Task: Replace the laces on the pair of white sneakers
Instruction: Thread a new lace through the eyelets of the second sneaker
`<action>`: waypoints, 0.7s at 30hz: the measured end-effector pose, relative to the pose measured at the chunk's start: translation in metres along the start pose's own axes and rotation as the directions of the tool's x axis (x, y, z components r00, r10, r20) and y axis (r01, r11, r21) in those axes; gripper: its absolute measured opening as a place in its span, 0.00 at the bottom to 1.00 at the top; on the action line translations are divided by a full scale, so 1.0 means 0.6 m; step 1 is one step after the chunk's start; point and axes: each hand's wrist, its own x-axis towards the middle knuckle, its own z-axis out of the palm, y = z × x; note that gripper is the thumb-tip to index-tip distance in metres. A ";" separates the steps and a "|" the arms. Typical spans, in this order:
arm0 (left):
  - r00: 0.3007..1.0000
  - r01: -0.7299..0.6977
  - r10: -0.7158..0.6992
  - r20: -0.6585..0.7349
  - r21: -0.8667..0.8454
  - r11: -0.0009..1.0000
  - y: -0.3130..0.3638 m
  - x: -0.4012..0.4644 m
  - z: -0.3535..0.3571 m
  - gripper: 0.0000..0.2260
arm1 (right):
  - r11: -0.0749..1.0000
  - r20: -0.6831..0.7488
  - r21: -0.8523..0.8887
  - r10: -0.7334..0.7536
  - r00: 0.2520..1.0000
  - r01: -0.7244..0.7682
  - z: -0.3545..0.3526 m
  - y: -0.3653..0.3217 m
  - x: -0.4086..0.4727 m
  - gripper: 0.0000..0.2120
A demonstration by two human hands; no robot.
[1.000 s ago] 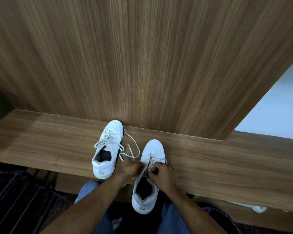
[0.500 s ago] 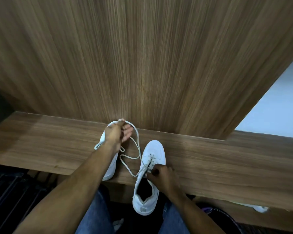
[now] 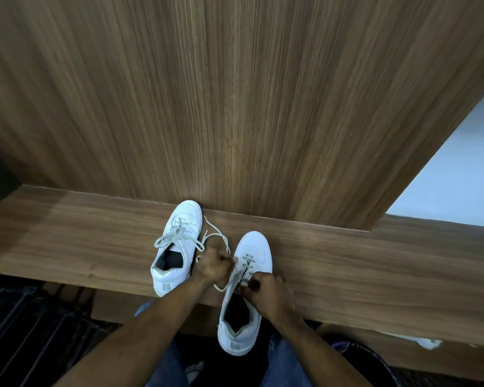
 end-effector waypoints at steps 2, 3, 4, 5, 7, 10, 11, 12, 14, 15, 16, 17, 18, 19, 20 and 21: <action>0.995 -0.032 0.017 -0.100 -0.151 0.988 0.024 0.007 -0.019 0.15 | 1.000 0.001 -0.006 0.009 1.000 -0.009 0.001 -0.001 0.002 0.17; 0.990 -0.054 0.028 -0.136 -0.190 0.980 0.034 0.012 -0.029 0.14 | 1.000 -0.001 -0.010 0.015 1.000 -0.015 0.001 -0.001 0.002 0.18; 0.984 -0.091 0.063 -0.164 -0.170 0.981 0.039 0.019 -0.038 0.14 | 1.000 -0.003 -0.018 0.019 1.000 -0.019 0.001 -0.002 0.002 0.18; 0.978 -0.128 0.107 -0.179 -0.110 0.986 0.039 0.024 -0.044 0.15 | 0.999 0.000 -0.027 0.019 1.000 -0.019 0.001 -0.003 0.002 0.18; 0.975 -0.123 0.128 -0.183 0.036 0.992 0.030 0.029 -0.052 0.14 | 0.999 0.010 -0.032 0.018 1.000 -0.017 0.002 -0.004 0.003 0.18; 0.980 -0.060 0.111 -0.168 0.283 0.957 0.014 0.014 -0.052 0.06 | 1.000 0.000 -0.011 0.022 1.000 -0.022 0.001 -0.004 0.002 0.17; 0.981 -0.080 0.133 -0.140 0.328 0.941 0.009 0.009 -0.050 0.03 | 1.000 -0.002 -0.012 0.024 1.000 -0.024 0.001 -0.004 0.002 0.17; 0.978 -0.137 0.185 -0.098 0.369 0.919 0.006 0.003 -0.048 0.05 | 1.000 -0.004 -0.014 0.022 1.000 -0.022 0.001 -0.003 0.002 0.17; 0.960 -0.259 0.279 0.019 0.439 0.860 -0.003 0.000 -0.037 0.07 | 1.000 -0.004 -0.006 0.028 1.000 -0.028 0.003 -0.002 0.002 0.17; 0.957 -0.283 0.278 0.081 0.468 0.837 -0.006 -0.002 -0.029 0.07 | 0.999 -0.002 0.001 0.035 0.999 -0.035 0.003 -0.002 0.003 0.17; 0.959 -0.282 0.245 0.140 0.494 0.822 -0.004 -0.006 -0.022 0.10 | 0.999 -0.001 0.005 0.038 0.999 -0.038 0.003 -0.003 0.003 0.17; 0.959 -0.281 0.218 0.183 0.501 0.818 -0.006 -0.006 -0.014 0.13 | 0.999 0.001 0.005 0.039 0.999 -0.039 0.003 -0.003 0.003 0.17; 0.962 -0.260 0.175 0.210 0.506 0.822 -0.004 -0.008 -0.009 0.15 | 0.999 0.001 0.003 0.037 0.999 -0.037 0.002 -0.003 0.003 0.16; 0.964 -0.243 0.151 0.217 0.504 0.828 -0.005 -0.008 -0.005 0.15 | 0.999 0.001 0.004 0.036 0.999 -0.036 0.002 -0.003 0.002 0.16; 0.969 -0.221 0.133 0.208 0.495 0.840 -0.005 -0.007 -0.003 0.14 | 0.999 0.000 0.006 0.036 0.999 -0.036 0.003 -0.003 0.002 0.16; 0.971 -0.214 0.133 0.199 0.473 0.855 -0.006 -0.004 0.000 0.13 | 0.999 0.004 0.007 0.041 0.999 -0.041 0.003 -0.003 0.002 0.16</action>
